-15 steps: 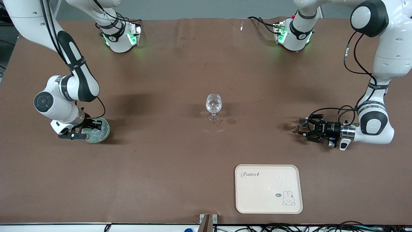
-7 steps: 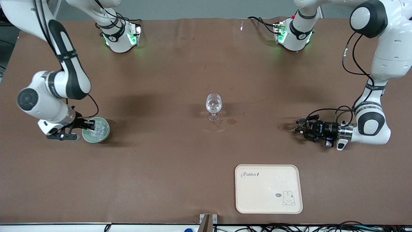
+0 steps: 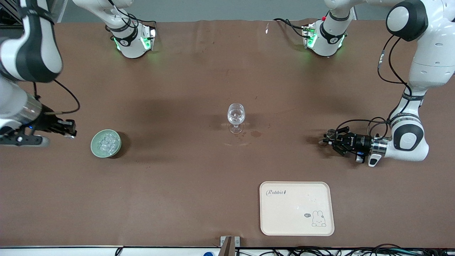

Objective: Pour wine and add ice with both arms
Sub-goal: 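Lift the ice cube with the right gripper while the left gripper lifts the jigger, then carry the metal jigger with the left gripper over the wine glass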

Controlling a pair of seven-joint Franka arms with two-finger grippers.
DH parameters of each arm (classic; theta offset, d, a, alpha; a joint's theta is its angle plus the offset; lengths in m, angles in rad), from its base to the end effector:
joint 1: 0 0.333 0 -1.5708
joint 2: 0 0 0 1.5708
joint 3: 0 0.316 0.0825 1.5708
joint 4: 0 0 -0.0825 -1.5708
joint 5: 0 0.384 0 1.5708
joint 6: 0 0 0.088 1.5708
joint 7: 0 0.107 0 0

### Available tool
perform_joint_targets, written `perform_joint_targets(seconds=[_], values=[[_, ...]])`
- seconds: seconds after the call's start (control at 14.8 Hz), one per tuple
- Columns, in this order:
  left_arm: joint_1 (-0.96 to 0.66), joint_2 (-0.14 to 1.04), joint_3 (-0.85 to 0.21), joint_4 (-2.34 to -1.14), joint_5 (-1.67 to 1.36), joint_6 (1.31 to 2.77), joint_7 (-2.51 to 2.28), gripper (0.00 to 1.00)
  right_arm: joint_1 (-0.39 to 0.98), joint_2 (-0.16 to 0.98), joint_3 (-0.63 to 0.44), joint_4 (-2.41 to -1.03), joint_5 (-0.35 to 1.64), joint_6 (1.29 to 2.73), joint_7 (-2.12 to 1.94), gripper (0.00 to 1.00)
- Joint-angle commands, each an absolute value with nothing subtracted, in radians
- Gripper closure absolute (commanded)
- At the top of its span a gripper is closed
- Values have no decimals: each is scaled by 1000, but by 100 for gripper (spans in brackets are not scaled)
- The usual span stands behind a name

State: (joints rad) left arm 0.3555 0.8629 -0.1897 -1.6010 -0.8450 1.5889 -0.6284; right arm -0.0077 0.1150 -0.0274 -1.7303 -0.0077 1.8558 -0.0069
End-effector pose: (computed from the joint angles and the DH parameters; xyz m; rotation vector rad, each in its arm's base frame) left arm 0.6114 0.0325 0.1333 1.7264 1.2230 -1.2255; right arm 0.5989 -0.0210 0.5067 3.1305 -0.0405 0.0162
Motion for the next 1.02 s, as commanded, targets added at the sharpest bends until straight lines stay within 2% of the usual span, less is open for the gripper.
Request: perform_joint_targets(seconds=[0.0,0.27,0.41,0.68,0.95], values=[[357,781,-267,-1615,-859,1566,-684,100,-5,83,-25,-1625,-29,1693,18,91],[354,692,-368,-1640,-867,1615,-813,100,3,-40,-21,-1600,-28,1544,18,90],[354,648,-428,-1675,-876,1646,-842,100,5,-66,-23,-1605,-28,1520,17,90],[356,560,-581,-1816,-896,1856,-919,100,3,-58,-25,-1591,-25,1525,18,91],[351,514,-721,-1881,-896,2060,-1038,100,-3,-49,-26,-1569,-14,1531,14,91]])
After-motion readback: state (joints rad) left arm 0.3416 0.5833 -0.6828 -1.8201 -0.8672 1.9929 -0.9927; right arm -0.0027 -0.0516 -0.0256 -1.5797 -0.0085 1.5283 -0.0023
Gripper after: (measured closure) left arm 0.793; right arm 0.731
